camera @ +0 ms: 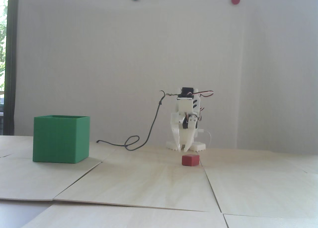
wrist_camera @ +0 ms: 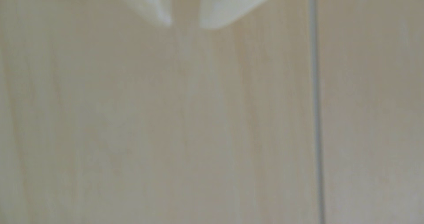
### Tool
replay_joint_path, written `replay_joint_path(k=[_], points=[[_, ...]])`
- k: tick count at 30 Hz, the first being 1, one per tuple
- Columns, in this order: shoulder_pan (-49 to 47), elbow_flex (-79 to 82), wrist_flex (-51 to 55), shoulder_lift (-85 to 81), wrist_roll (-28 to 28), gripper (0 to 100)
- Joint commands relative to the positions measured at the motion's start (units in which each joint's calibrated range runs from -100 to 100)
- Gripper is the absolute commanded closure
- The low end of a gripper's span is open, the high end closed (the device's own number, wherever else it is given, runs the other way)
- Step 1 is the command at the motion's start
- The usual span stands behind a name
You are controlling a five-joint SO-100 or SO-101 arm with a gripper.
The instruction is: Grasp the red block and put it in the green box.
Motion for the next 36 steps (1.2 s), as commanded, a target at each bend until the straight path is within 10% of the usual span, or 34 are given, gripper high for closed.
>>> replay_joint_path(k=[1,28,36], points=[[0.3,0.6,1.8,-1.0,0.1,98],[-8.1,0.6,1.5,-1.0,0.2,98],[-8.4,-4.1,-20.2,-0.8,-3.1,98]])
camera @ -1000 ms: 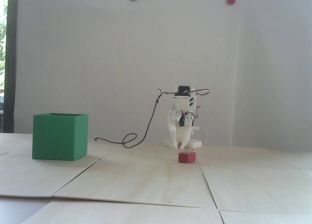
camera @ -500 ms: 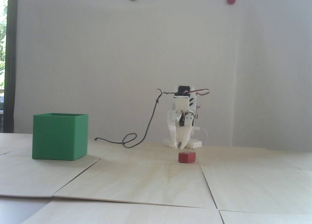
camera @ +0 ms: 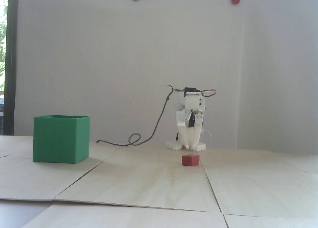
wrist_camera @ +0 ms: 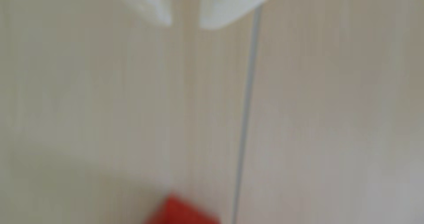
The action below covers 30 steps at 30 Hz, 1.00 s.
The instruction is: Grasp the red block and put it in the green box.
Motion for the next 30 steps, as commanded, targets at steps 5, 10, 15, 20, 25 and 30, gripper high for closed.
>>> replay_joint_path(k=[5,10,15,20,25,30], points=[[-7.8,-18.2,1.3,4.6,-6.2,98],[-11.8,-35.1,3.1,26.6,-11.4,98],[-11.2,-52.1,3.9,48.2,-11.9,98],[-9.3,-65.2,7.5,59.0,-12.0,98],[-9.9,-70.9,9.3,62.1,-12.0,98],[-9.9,-71.0,8.9,62.3,-11.9,98]])
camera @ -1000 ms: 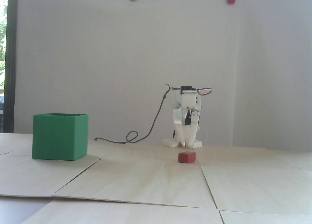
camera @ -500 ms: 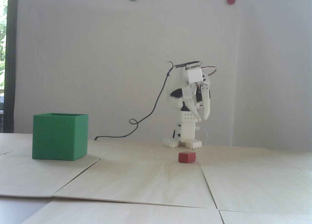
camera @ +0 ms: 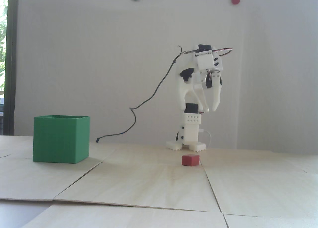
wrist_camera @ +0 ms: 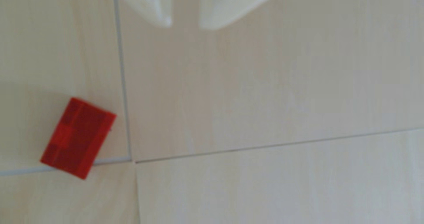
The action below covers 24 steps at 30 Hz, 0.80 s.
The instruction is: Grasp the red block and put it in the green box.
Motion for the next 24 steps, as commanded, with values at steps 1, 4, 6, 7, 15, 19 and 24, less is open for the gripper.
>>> replay_joint_path(k=[1,4,6,7,15,19,24], points=[[-0.2,-5.2,0.4,0.2,-0.2,98],[-0.2,-5.2,0.4,0.2,-0.2,98],[0.0,-5.2,0.4,0.3,-0.2,98],[0.2,-5.2,0.4,0.3,-0.2,98],[1.3,-5.9,0.4,3.4,-3.6,98],[3.5,-6.2,0.4,10.4,-5.7,98],[6.4,-13.1,0.4,20.5,-6.0,98]])
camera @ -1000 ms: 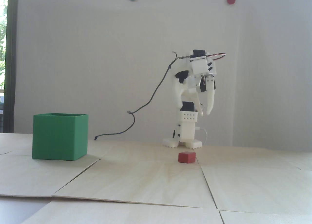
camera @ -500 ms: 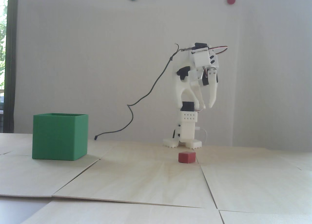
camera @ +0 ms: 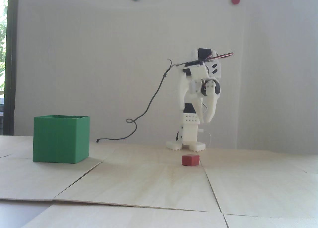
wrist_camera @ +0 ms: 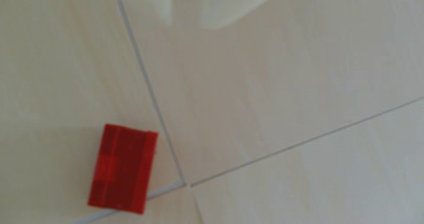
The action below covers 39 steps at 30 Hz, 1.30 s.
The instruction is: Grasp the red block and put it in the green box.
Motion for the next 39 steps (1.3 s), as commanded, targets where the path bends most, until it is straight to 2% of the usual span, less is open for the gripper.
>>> replay_joint_path(k=[1,8,12,15,29,33,39], points=[[2.6,-10.3,0.4,6.7,-0.5,98],[4.6,-22.0,0.4,19.1,-0.8,98],[4.0,-28.7,0.8,26.8,-5.6,98],[3.9,-30.5,1.0,29.6,-6.4,98],[-0.5,-25.8,0.9,32.1,-5.9,98],[-2.4,-22.2,1.0,32.0,-3.9,98],[-0.1,-22.3,0.3,32.6,-4.0,98]])
